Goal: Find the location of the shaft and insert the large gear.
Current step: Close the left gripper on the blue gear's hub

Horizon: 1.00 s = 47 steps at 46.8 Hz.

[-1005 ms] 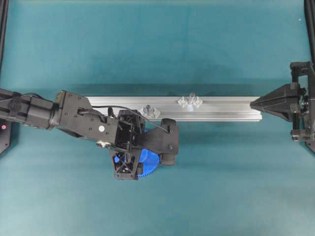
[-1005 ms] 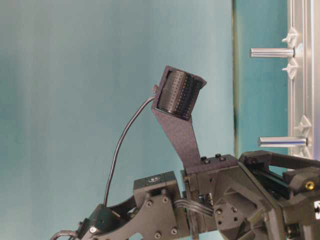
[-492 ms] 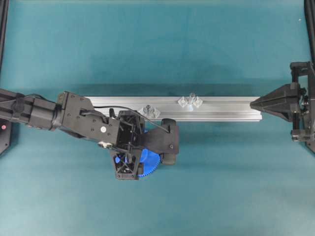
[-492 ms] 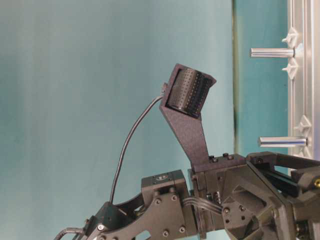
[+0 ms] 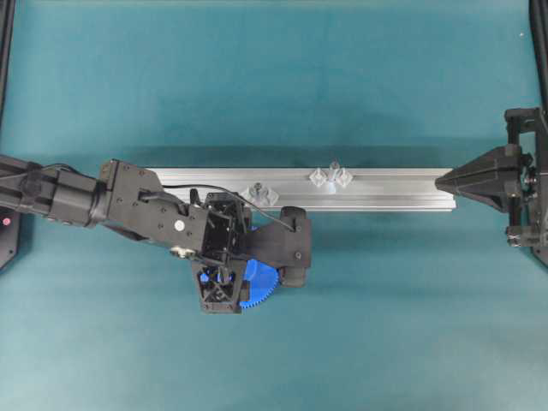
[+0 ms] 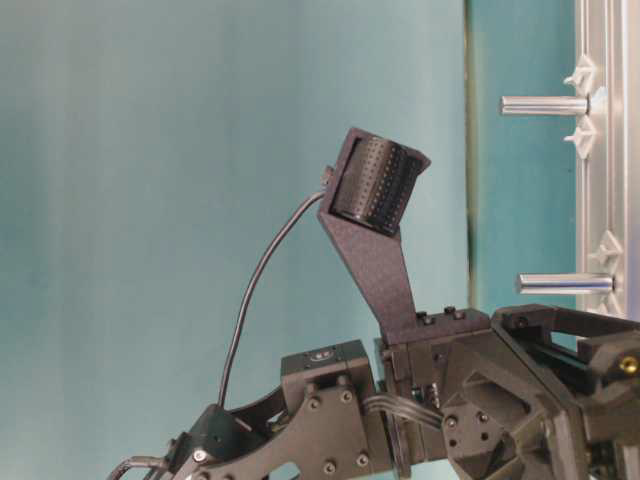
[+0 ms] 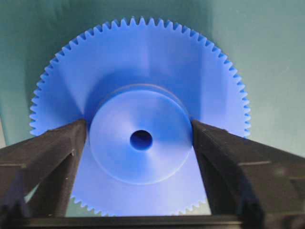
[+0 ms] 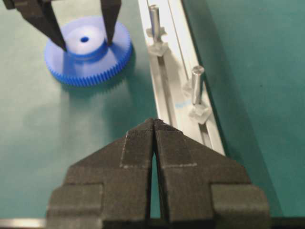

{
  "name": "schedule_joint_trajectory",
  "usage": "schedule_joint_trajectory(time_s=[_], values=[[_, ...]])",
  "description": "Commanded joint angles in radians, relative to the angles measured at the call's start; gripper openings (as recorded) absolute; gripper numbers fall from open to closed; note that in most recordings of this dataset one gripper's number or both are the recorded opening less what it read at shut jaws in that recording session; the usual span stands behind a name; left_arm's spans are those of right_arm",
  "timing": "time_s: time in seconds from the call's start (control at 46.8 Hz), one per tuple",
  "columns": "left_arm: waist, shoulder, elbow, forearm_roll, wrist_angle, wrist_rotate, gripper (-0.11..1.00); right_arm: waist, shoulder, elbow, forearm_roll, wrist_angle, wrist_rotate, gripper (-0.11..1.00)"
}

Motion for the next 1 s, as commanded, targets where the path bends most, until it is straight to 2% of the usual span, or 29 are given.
schedule_joint_trajectory(time_s=[0.0,0.043,0.535,0.984], values=[[-0.005,-0.008,-0.002,0.002,-0.002,-0.002,0.74,-0.003,0.005,-0.008,0.0,-0.006,0.012,0.01],[-0.005,-0.008,-0.002,0.002,-0.002,-0.002,0.71,-0.003,0.005,-0.008,0.0,-0.008,0.012,0.01],[-0.005,-0.014,-0.005,0.002,-0.003,0.003,0.71,-0.003,0.005,-0.003,0.002,-0.009,0.012,0.01],[-0.005,-0.049,-0.018,0.002,-0.003,0.035,0.71,-0.003,0.005,-0.003,0.002,-0.012,0.012,0.01]])
